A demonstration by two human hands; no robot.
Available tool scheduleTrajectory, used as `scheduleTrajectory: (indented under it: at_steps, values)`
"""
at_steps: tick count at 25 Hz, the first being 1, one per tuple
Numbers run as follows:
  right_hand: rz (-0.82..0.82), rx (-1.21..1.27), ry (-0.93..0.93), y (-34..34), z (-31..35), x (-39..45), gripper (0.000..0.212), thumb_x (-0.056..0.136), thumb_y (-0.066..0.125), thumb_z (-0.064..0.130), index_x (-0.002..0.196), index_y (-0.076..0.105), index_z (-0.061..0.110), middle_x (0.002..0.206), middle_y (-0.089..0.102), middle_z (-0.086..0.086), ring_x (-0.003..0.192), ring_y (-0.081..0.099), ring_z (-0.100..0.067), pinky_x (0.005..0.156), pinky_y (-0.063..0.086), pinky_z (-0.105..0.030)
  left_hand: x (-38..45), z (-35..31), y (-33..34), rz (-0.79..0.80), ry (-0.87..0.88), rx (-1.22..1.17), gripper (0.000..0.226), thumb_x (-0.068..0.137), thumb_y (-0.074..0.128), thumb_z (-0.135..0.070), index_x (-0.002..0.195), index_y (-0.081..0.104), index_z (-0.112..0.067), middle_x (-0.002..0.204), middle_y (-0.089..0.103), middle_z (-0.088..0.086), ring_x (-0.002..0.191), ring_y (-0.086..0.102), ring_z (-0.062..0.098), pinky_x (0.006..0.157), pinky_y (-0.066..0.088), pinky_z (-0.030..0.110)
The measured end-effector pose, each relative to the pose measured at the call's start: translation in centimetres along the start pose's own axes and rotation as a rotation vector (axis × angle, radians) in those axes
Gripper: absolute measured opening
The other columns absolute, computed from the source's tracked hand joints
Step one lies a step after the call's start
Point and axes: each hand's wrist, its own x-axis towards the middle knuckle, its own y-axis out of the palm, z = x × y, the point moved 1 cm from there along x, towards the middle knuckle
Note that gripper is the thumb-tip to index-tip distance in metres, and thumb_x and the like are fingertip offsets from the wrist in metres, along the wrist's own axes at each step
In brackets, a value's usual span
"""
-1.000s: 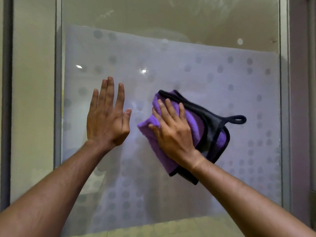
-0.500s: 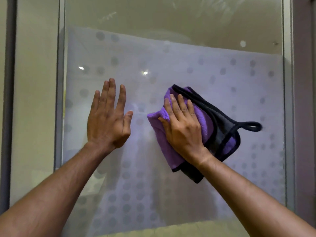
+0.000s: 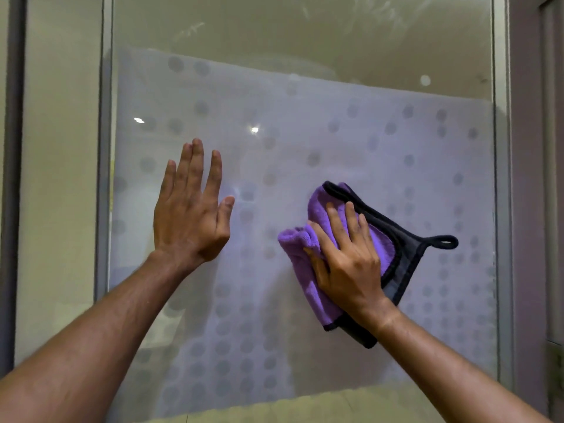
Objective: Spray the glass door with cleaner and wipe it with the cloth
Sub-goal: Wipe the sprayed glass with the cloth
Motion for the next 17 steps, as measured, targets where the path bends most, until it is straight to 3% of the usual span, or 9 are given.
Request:
scheduleTrajectory:
  at_steps: [4,11,17]
  values:
    - [-0.036,0.018,-0.038,-0.1,-0.1,-1.3,0.032,0.100,0.055,0.030,0.118,0.073,0.010,0.136,0.058,-0.022,0.133,0.044,-0.049,0.104,0.042,-0.063,0.0,-0.2,-0.1,-0.005,-0.008,0.006,0.073,0.095,0.028,-0.042,0.156,0.004,-0.010,0.163,-0.004,0.016,0.152,-0.006,0.025,0.123,0.001,0.043]
    - [-0.114,0.053,-0.189,1.0,3.9,5.1,0.023,0.096,0.061,0.023,0.106,0.076,0.008,0.129,0.065,-0.019,0.126,0.054,-0.047,0.100,0.045,-0.062,0.0,-0.2,0.1,-0.013,0.005,-0.001,0.073,0.094,0.028,-0.042,0.155,0.008,-0.009,0.163,-0.001,0.017,0.152,-0.003,0.026,0.123,0.002,0.043]
    - [-0.111,-0.045,0.040,1.1,2.4,11.1,0.032,0.099,0.056,0.031,0.118,0.072,0.011,0.135,0.061,-0.017,0.129,0.052,-0.045,0.104,0.037,-0.068,-0.1,0.0,0.2,-0.013,0.008,-0.001,0.072,0.094,0.024,-0.045,0.156,0.008,-0.011,0.164,-0.002,0.016,0.152,-0.004,0.025,0.123,0.001,0.042]
